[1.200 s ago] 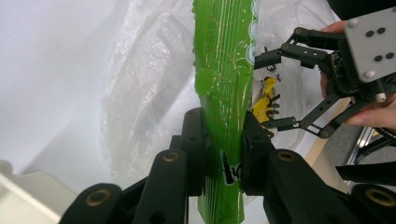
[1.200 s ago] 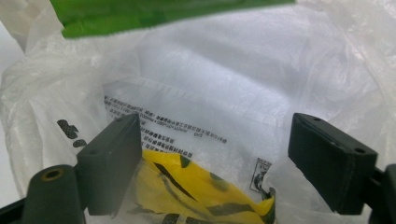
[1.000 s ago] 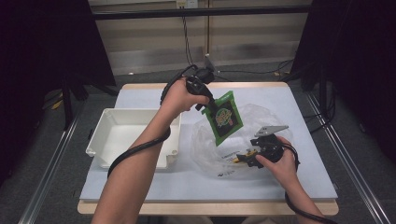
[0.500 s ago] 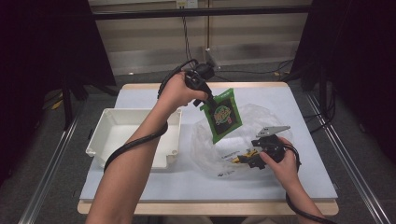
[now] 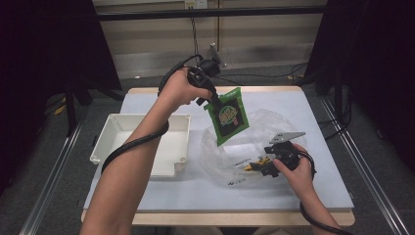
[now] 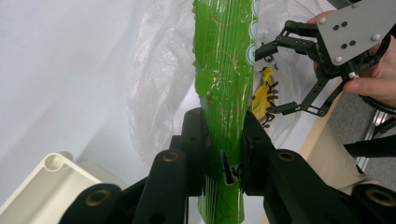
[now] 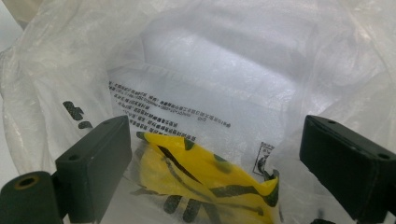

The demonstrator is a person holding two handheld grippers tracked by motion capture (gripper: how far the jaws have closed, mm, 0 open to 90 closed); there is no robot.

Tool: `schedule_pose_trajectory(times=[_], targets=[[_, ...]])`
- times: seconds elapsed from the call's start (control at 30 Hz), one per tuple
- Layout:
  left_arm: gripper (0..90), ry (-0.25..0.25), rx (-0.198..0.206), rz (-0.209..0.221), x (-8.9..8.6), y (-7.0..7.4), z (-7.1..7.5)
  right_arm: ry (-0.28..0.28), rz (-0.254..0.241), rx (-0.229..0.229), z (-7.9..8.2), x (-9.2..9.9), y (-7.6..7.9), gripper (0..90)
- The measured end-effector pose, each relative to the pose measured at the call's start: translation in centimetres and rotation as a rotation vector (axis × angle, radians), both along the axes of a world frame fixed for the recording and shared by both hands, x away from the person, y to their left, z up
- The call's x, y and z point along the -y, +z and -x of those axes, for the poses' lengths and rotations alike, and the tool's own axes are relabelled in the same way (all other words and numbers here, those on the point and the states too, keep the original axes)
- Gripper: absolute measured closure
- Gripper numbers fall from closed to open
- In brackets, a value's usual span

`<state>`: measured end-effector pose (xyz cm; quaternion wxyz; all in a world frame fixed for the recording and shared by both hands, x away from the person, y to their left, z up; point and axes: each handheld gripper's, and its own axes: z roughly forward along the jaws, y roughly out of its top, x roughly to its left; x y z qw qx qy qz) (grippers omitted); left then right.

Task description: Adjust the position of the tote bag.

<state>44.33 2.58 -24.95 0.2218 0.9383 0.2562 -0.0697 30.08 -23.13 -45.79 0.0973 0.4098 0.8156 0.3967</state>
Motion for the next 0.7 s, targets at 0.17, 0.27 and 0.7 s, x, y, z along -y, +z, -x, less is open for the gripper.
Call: schedule_pose_trajectory(times=[0.17, 0.27, 0.7], targets=[[75.8, -0.011, 0.006, -0.004, -0.5, 0.7, 0.2, 0.000, 0.002, 0.001, 0.0, 0.0, 0.0, 9.1], [75.7, -0.011, 0.012, -0.004, -1.0, 0.8, 0.2, 0.001, 0.005, 0.002, 0.0, 0.0, 0.0, 9.1], [75.8, -0.014, 0.018, -0.020, -3.4, 1.6, 0.1, -0.007, 0.004, 0.010, 0.1, 0.0, 0.3, 9.1]])
